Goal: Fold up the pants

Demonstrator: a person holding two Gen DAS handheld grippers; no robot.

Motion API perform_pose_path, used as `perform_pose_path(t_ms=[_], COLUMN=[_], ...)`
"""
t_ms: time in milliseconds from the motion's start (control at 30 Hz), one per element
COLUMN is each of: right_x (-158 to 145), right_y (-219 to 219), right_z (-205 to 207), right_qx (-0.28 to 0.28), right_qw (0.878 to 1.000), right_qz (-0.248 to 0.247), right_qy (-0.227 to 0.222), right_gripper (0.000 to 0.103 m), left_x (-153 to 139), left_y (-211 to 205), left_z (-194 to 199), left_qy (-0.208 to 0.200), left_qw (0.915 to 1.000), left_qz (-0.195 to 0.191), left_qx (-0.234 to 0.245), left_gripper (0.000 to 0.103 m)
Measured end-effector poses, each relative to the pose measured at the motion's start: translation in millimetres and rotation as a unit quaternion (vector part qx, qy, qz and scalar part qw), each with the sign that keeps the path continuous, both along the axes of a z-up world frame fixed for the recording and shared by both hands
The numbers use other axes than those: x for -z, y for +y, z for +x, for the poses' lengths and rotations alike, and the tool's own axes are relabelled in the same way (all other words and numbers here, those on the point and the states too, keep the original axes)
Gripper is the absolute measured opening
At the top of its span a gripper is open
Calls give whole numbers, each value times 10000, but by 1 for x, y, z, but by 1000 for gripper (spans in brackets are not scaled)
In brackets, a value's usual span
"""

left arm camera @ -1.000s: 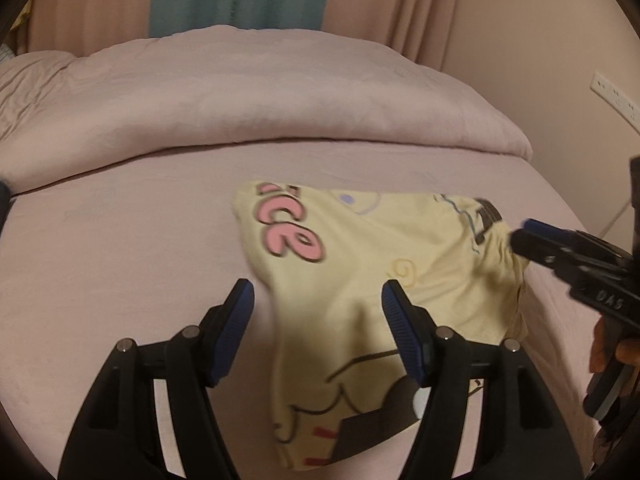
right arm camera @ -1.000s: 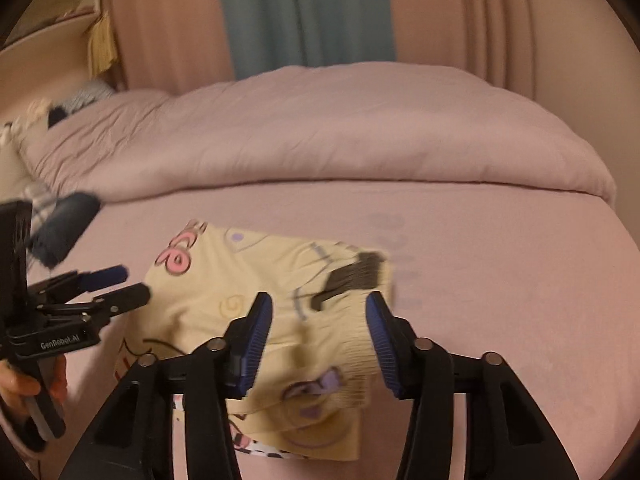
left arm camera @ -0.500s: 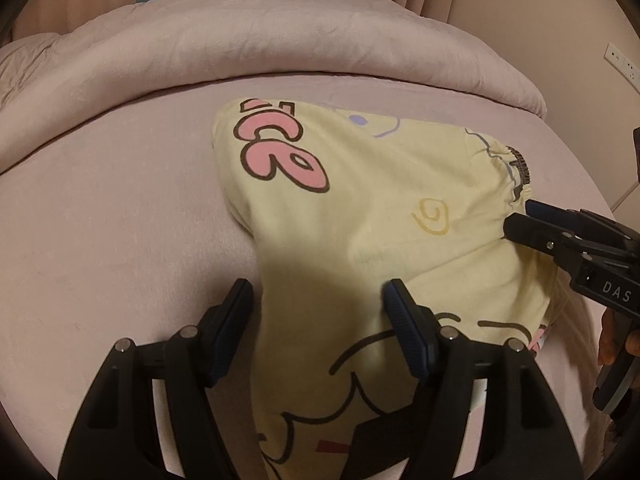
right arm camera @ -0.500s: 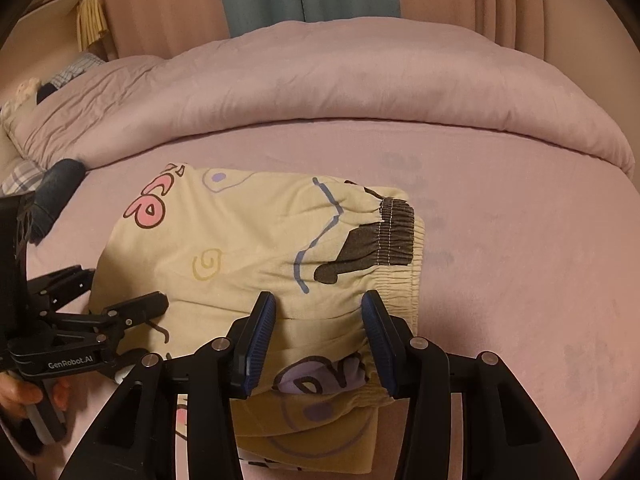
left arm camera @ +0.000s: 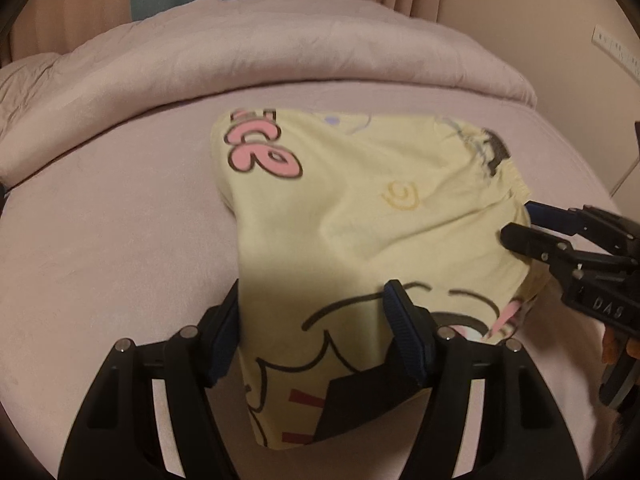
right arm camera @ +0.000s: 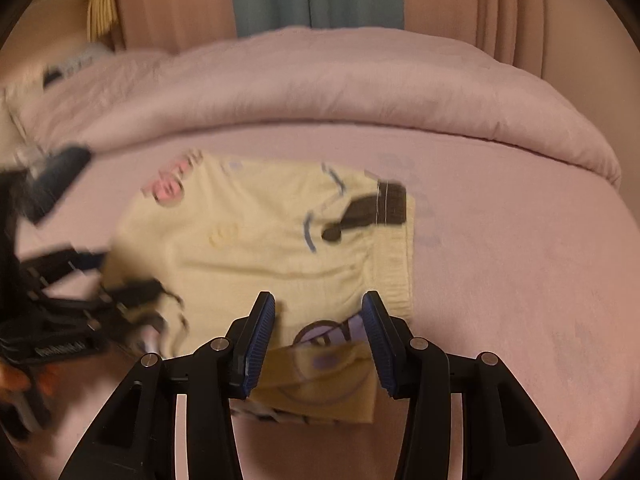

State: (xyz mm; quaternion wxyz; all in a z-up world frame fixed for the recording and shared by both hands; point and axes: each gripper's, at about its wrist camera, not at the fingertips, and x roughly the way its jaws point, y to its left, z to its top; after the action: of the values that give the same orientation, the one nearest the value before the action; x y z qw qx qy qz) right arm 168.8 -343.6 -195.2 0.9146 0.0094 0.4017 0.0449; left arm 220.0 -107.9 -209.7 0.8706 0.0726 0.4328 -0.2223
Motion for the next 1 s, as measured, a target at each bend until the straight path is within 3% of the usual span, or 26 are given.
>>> perform_pose_path(t_ms=[167, 233, 333, 400, 567, 767, 900, 1000], right_x=[6, -2, -24, -38, -45, -30, 1, -4], right_y=[15, 14, 9, 3, -12, -6, -3, 3], right_z=[3, 1, -10, -11, 18, 65, 91, 87], right_qx=[-98, -89, -84, -52, 199, 183, 152, 166], right_qw=[9981, 9983, 9987, 9983, 9977, 9993, 9989, 9989], right_qz=[-607, -562, -458, -361, 69, 172, -56, -209], right_qy=[93, 106, -219, -454, -648, -267, 450, 396], right_gripper=[47, 47, 47, 47, 47, 47, 47, 48], left_x=[1, -12, -34, -42, -38, -12, -3, -8], left_y=[1, 10, 26, 27, 5, -17, -20, -13], left_z=[2, 0, 3, 8, 21, 27, 27, 26], left_qy=[15, -170, -422, -455, -312, -85, -68, -81], left_qw=[9999, 9998, 9980, 9968, 9971, 9996, 9999, 10000], left_qz=[136, 59, -403, -610, -677, -252, 115, -1], left_qx=[2, -112, -236, -226, -170, -99, 62, 38], left_gripper=[71, 69, 71, 71, 71, 72, 77, 76])
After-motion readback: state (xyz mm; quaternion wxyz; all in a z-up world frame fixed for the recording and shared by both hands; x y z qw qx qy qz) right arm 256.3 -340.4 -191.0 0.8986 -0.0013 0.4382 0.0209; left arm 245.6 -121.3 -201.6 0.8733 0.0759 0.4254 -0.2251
